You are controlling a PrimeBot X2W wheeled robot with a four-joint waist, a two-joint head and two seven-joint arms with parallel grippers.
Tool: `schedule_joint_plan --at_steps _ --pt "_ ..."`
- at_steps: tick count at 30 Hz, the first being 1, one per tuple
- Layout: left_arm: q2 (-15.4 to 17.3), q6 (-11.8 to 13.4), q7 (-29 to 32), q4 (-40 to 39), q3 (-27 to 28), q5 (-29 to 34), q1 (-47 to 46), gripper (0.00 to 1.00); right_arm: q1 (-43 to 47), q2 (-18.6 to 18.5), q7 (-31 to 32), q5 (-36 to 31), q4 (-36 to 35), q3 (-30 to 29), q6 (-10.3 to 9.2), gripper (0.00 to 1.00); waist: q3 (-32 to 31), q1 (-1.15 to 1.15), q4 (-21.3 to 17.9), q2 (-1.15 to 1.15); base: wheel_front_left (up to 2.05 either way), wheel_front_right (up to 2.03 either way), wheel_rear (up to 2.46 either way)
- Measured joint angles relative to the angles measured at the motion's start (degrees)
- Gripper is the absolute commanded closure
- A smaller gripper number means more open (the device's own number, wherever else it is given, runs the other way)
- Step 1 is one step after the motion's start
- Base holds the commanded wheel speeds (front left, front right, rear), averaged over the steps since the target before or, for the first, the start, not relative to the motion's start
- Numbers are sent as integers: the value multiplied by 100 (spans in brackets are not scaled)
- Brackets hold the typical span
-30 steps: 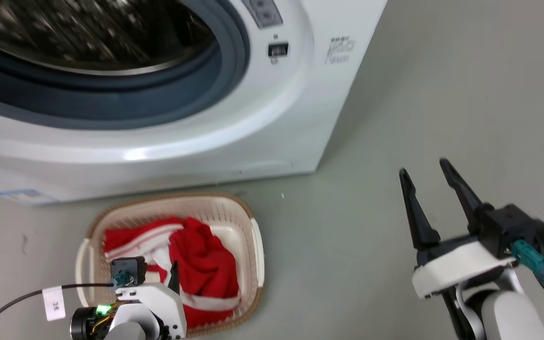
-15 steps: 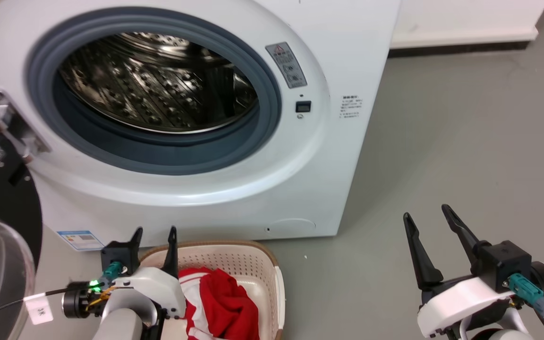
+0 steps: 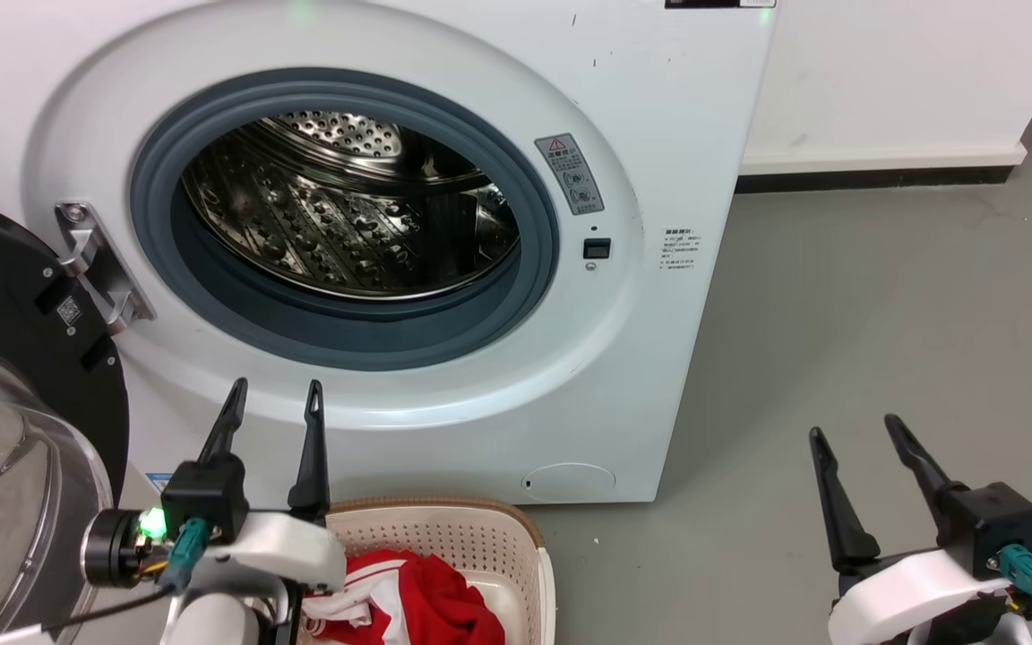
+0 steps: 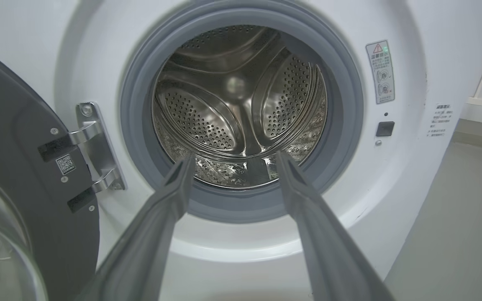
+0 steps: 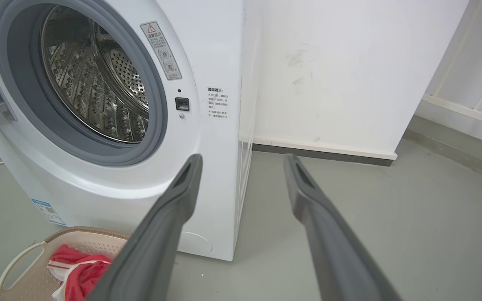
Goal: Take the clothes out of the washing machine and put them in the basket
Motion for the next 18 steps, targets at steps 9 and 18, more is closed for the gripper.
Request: schedule_joint_plan --at_steps 9,18 --pt "54 147 166 -508 -88 89 678 0 165 0 -26 -24 -12 0 0 0 -206 1 -36 0 0 0 0" --pt "57 165 443 -619 -149 -15 854 0 296 -1 -58 37 35 -68 0 0 -285 1 -50 0 0 0 0"
